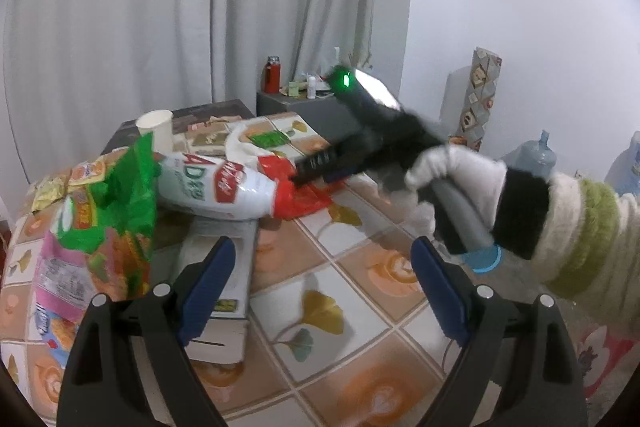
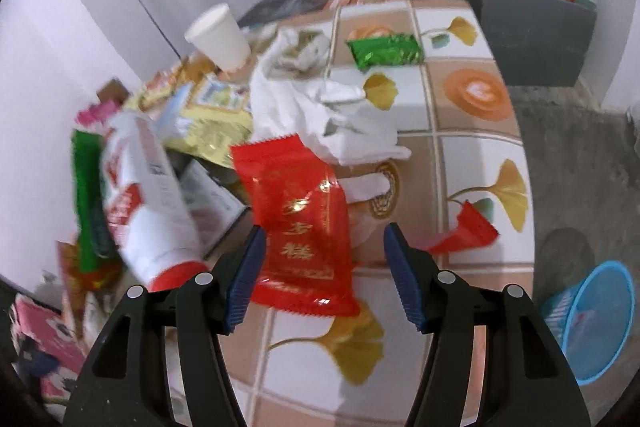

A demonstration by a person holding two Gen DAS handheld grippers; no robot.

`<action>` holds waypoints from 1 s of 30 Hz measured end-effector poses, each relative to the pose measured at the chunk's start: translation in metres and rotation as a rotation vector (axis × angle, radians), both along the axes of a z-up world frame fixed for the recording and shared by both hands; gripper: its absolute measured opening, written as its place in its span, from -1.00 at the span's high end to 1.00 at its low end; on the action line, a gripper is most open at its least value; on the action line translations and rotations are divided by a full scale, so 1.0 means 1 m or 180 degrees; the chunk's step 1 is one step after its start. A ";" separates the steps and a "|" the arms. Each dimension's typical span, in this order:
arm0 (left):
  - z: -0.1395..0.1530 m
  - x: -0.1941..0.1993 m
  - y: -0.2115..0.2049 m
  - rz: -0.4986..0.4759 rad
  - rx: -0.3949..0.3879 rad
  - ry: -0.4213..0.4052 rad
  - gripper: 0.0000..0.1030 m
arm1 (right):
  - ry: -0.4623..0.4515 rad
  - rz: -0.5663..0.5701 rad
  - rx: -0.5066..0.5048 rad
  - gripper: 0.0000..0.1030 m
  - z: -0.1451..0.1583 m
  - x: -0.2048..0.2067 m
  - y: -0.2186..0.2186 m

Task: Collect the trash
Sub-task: 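Grasp the red candy wrapper with the right tool while the left tool grasps the white glove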

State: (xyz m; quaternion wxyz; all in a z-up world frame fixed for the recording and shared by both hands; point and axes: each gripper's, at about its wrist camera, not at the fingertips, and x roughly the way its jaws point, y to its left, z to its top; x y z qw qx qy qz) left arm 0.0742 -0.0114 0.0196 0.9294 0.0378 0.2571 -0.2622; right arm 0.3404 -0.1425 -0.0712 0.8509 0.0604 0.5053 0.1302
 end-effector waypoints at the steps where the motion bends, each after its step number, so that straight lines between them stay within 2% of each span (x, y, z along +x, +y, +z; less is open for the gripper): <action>1: 0.003 0.000 0.004 0.0021 -0.0011 -0.0010 -0.70 | 0.0031 0.0025 -0.0023 -0.12 -0.004 0.000 0.001; 4: 0.021 0.011 0.023 0.0119 -0.0058 0.0007 -0.69 | -0.0022 0.0100 -0.0114 -0.08 -0.006 -0.005 0.006; 6: 0.035 0.024 0.034 0.0140 -0.0084 0.0077 -0.69 | -0.0022 0.0120 -0.0112 0.06 -0.006 -0.007 0.008; 10: 0.068 0.074 0.049 0.0124 -0.0159 0.0403 -0.69 | -0.0031 0.0145 -0.0112 0.29 -0.007 -0.017 0.009; 12: 0.086 0.107 0.047 -0.0041 -0.0301 0.0654 -0.69 | -0.0055 0.0152 -0.0101 0.38 -0.007 -0.022 0.009; 14: 0.094 0.138 0.037 -0.0219 -0.0419 0.0915 -0.69 | -0.0067 0.0130 -0.0044 0.44 -0.009 -0.023 0.008; 15: 0.095 0.153 0.030 -0.0214 -0.0430 0.1036 -0.69 | -0.0075 0.0112 -0.0026 0.50 -0.008 -0.023 0.006; 18: 0.086 0.207 -0.003 -0.0253 -0.0198 0.1419 -0.69 | -0.0071 0.0051 0.0065 0.68 -0.010 -0.023 0.000; 21: 0.063 0.252 -0.028 -0.0043 0.0148 0.1729 -0.66 | -0.0030 0.0043 0.0190 0.85 -0.012 -0.019 -0.007; 24: 0.041 0.284 -0.047 0.0145 0.0561 0.1843 -0.54 | -0.0049 0.0064 0.0272 0.91 -0.015 -0.022 -0.011; 27: 0.024 0.311 -0.055 0.0359 0.0903 0.1777 -0.44 | -0.0060 0.0071 0.0377 0.94 -0.017 -0.028 -0.016; 30: 0.008 0.333 -0.052 0.0503 0.0895 0.1933 -0.24 | -0.0047 0.0065 0.0472 0.96 -0.017 -0.033 -0.021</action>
